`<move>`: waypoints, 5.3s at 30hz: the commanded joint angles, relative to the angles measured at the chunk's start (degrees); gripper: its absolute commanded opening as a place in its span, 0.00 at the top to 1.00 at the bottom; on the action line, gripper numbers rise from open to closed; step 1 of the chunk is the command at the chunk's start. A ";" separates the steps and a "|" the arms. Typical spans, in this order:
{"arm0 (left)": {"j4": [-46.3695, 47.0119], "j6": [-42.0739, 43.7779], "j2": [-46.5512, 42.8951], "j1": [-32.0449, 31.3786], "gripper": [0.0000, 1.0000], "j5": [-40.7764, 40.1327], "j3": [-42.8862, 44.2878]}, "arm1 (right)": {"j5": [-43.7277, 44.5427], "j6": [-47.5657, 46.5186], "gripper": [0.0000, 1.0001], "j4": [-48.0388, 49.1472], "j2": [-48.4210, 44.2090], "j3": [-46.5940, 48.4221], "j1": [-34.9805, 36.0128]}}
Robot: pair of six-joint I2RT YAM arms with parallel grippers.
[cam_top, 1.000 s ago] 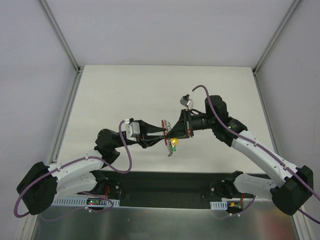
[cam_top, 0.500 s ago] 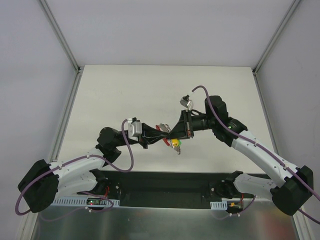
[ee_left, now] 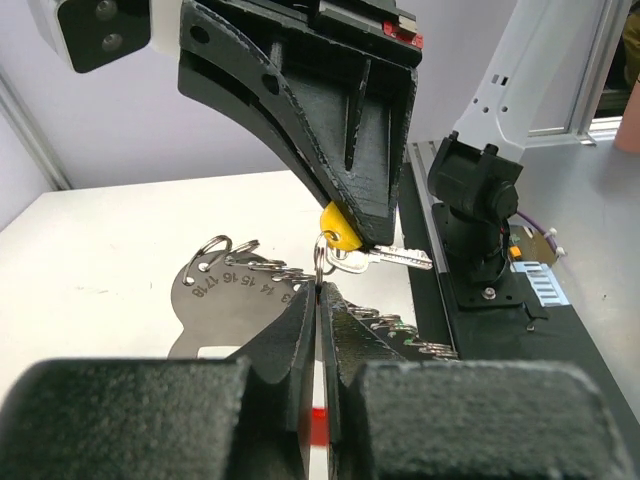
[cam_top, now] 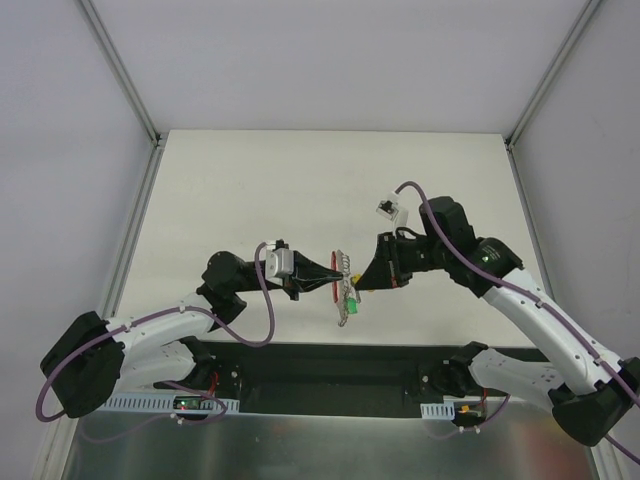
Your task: Remove the keys from the keyring
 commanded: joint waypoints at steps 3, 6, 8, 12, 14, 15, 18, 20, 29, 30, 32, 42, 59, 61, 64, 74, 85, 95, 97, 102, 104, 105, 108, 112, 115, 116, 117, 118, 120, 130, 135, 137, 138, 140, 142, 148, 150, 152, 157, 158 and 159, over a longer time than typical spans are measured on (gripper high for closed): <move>5.40 0.81 0.40 -0.45 1.00 2.87 3.18 | 4.41 -5.38 0.99 -3.58 -2.23 1.30 0.08; 7.50 -1.30 1.10 -0.45 1.00 3.84 3.62 | 4.67 -5.12 0.99 -2.52 -3.46 -0.10 0.17; 10.93 -3.66 2.06 -0.45 1.00 4.98 3.45 | 4.59 -4.77 0.99 -1.56 -4.33 -0.81 0.17; 15.33 -7.01 3.91 -0.54 1.00 6.39 3.97 | 5.55 -4.24 0.99 -0.76 -6.09 -2.31 0.08; 16.73 -8.50 4.88 -0.54 1.00 6.57 4.33 | 6.26 -4.07 0.99 -0.50 -6.62 -2.92 0.08; 17.35 -8.86 5.14 -0.54 1.00 6.65 4.33 | 6.26 -4.07 0.99 -0.33 -7.06 -3.10 0.08; 18.93 -10.27 5.93 -0.54 1.00 6.57 4.33 | 5.82 -3.80 0.99 0.38 -7.94 -4.24 0.17; 19.55 -11.06 6.37 -0.54 1.00 6.30 4.33 | 5.91 -3.54 0.99 0.99 -8.47 -5.20 0.17; 27.10 -15.88 9.01 -0.45 1.00 5.86 3.89 | 6.26 -0.03 0.99 5.46 -10.22 -8.55 0.25; 27.98 -16.50 9.36 -0.45 1.00 5.95 3.89 | 5.91 1.11 0.99 6.17 -10.49 -9.42 0.17; 30.78 -18.43 10.41 -0.36 1.00 6.56 4.15 | 5.82 1.91 0.99 7.58 -11.10 -10.04 0.17; 32.65 -20.46 11.73 -0.27 1.00 7.18 5.91 | 8.01 3.23 0.99 8.29 -12.43 -12.41 0.17; 31.94 -22.04 16.21 2.10 1.00 18.17 16.36 | 8.10 4.11 0.99 14.27 -13.66 -16.37 0.17; 32.65 -24.05 17.97 2.63 1.00 18.60 18.46 | 9.07 3.58 0.99 13.83 -14.36 -16.55 0.25; 32.65 -25.82 19.55 2.63 1.00 20.19 20.41 | 9.68 3.14 0.99 13.48 -16.03 -16.55 0.17; 32.65 -28.11 21.14 2.28 1.00 18.87 20.15 | 16.01 -0.11 0.99 7.85 -20.69 -12.95 0.17; 32.65 -28.73 20.44 2.10 1.00 18.52 18.83 | 18.56 -0.73 0.99 4.95 -23.41 -10.13 0.17; 32.65 -29.60 21.31 2.10 1.00 20.01 17.51 | 20.67 -1.34 0.99 3.46 -24.21 -7.94 0.17; 32.65 -30.57 21.84 2.10 1.00 20.80 17.77 | 20.24 -1.78 0.99 2.84 -23.68 -6.44 0.17; 32.65 -30.75 22.98 1.92 1.00 20.63 17.69 | 18.83 -2.57 0.99 2.31 -22.89 -4.86 0.17; 32.65 -30.66 23.16 1.92 0.96 20.72 17.60 | 18.74 -2.66 0.99 2.31 -22.62 -4.94 0.17; 32.56 -30.57 23.25 2.01 0.95 20.80 17.51 | 18.83 -2.66 0.99 2.40 -22.53 -5.03 0.17; 31.07 -30.05 23.16 2.01 0.79 21.24 17.42 | 18.74 -3.01 0.99 2.23 -22.62 -5.21 0.17; 26.16 -28.47 21.50 1.92 0.60 21.77 16.72 | 17.34 -5.46 0.99 2.31 -22.36 -5.12 0.17; 17.21 -23.82 18.25 1.92 0.55 20.81 16.10 | 14.87 -7.66 0.99 2.22 -22.44 -5.47 0.17; 14.74 -22.33 16.50 1.75 0.55 20.63 16.19 | 14.52 -9.06 0.99 2.22 -22.53 -5.56 0.17; 11.33 -19.00 15.52 1.57 0.55 20.37 16.45 | 14.69 -9.60 0.99 2.14 -22.53 -5.56 0.17; 5.11 -17.14 14.56 0.96 0.55 19.32 16.72 | 14.87 -9.95 0.99 1.96 -22.53 -5.47 0.25; -2.12 -10.84 10.78 -0.01 0.55 17.13 16.89 | 14.78 -10.48 0.99 1.87 -22.36 -5.12 0.26; -17.63 -6.06 5.49 -6.59 0.59 3.07 14.62 | 14.35 -8.99 0.99 1.96 -19.29 -2.58 0.17; -15.61 -6.66 6.90 -8.80 0.60 -5.28 14.08 | 15.48 -7.50 0.99 2.58 -18.49 -1.96 0.17; -13.33 -7.45 6.99 -9.67 0.62 -9.24 13.47 | 16.27 -6.88 0.99 2.93 -18.23 -1.96 0.17; -12.54 -7.46 6.90 -9.85 0.62 -10.21 12.60 | 17.06 -6.53 0.99 2.84 -18.14 -1.96 0.17; -12.00 -5.88 6.20 -10.82 0.64 -13.80 11.89 | 17.77 -6.27 0.99 2.93 -17.88 -1.96 0.17; -11.91 -2.47 4.71 -12.49 0.65 -16.10 10.57 | 18.30 -5.83 0.99 3.01 -17.44 -1.87 0.17; -11.91 1.94 3.82 -14.60 0.65 -20.50 9.42 | 17.95 -4.77 0.99 4.24 -16.47 -1.87 0.17; -11.65 2.91 4.61 -14.69 0.66 -19.72 9.95 | 17.95 -4.68 0.99 4.51 -16.29 -2.04 0.17; -10.86 3.09 5.32 -14.77 0.66 -18.58 10.22 | 17.86 -4.25 0.99 4.86 -16.03 -2.22 0.17; -7.96 5.55 8.04 -14.86 0.66 -19.00 11.09 | 17.77 -3.72 0.99 5.39 -15.68 -2.13 0.17; -7.96 5.46 8.74 -14.86 0.66 -19.44 11.36 | 17.95 -3.80 0.99 5.39 -15.59 -1.96 0.17; -7.87 5.46 9.01 -14.86 0.66 -19.62 11.88 | 18.21 -3.54 0.99 5.39 -15.50 -1.87 0.17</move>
